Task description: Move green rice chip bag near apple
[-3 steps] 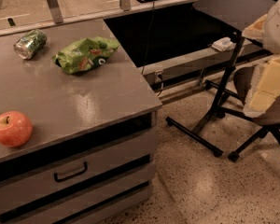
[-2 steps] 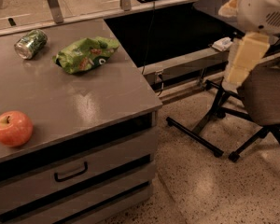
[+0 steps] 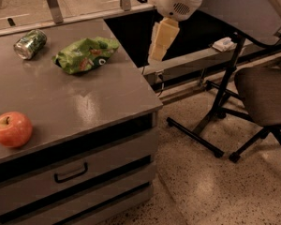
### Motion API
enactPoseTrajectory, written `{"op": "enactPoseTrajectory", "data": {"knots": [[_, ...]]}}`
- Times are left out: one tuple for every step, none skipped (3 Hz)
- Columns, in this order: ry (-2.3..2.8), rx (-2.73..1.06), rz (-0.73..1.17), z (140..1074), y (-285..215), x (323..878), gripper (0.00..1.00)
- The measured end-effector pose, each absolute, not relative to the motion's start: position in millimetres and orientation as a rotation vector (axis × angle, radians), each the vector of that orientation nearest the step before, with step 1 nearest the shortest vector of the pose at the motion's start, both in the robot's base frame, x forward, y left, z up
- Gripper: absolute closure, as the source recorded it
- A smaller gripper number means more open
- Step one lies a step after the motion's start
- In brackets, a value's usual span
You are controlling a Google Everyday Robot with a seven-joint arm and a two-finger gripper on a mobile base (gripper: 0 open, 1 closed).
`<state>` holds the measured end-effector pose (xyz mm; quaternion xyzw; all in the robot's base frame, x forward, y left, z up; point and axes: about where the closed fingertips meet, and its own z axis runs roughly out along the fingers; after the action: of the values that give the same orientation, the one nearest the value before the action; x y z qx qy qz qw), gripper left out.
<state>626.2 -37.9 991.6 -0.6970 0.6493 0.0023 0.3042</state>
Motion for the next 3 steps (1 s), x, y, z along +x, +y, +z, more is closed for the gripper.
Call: {"op": "enactPoseTrajectory", "data": {"knots": [[1.718, -1.847, 0.007, 991, -37, 626, 0.0], [1.634, -1.847, 0.039, 997, -15, 640, 0.0], [1.57, -1.849, 0.075, 992, 18, 658, 0.0]]}}
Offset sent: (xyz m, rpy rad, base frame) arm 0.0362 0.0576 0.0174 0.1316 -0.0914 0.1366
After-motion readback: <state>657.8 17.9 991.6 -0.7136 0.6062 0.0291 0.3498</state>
